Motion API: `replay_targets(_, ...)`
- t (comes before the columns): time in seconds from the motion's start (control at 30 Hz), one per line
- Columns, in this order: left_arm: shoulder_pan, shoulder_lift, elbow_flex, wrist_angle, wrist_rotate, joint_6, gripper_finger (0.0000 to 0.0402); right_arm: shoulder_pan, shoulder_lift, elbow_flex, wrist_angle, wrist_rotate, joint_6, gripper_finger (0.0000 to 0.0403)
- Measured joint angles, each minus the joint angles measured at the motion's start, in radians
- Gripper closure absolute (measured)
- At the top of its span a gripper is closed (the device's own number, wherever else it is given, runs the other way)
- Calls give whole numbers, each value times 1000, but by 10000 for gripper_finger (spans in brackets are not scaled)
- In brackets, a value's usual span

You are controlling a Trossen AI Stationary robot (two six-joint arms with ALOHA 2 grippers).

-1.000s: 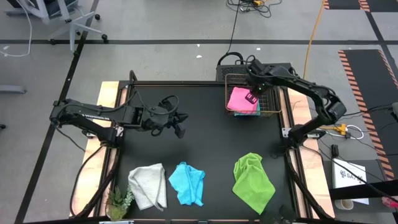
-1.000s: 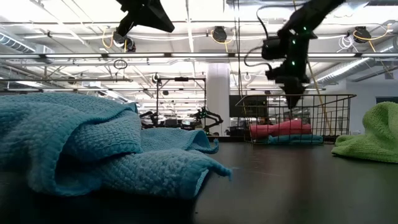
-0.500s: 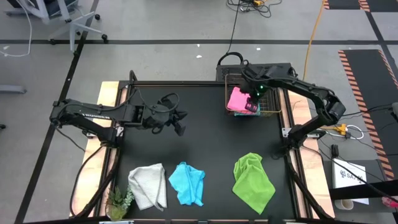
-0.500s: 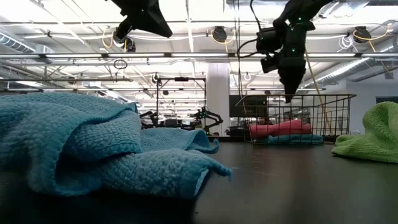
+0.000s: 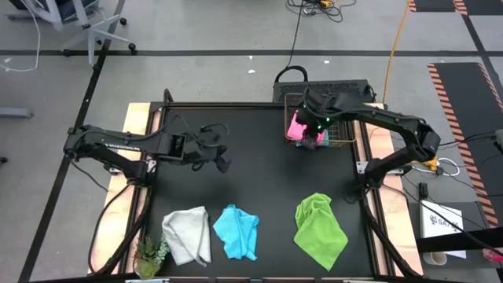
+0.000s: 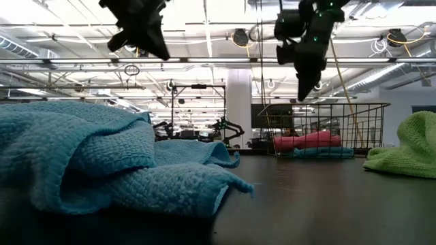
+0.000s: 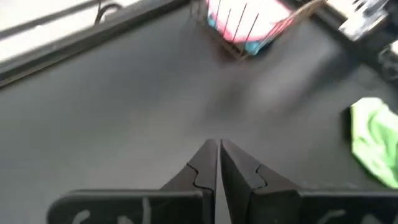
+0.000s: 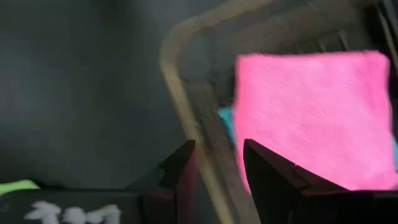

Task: Fold microfiber towels
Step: Fold the gray towel

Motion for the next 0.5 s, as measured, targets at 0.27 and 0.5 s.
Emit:
replay_targets(0.27, -48, 111, 0, -58, 37, -82, 380, 172, -21, 0, 148, 0, 99, 275)
replay_targets(0.5, -93, 185, 0, -179, 88, -247, 380, 250, -21, 0, 225, 2, 159, 275)
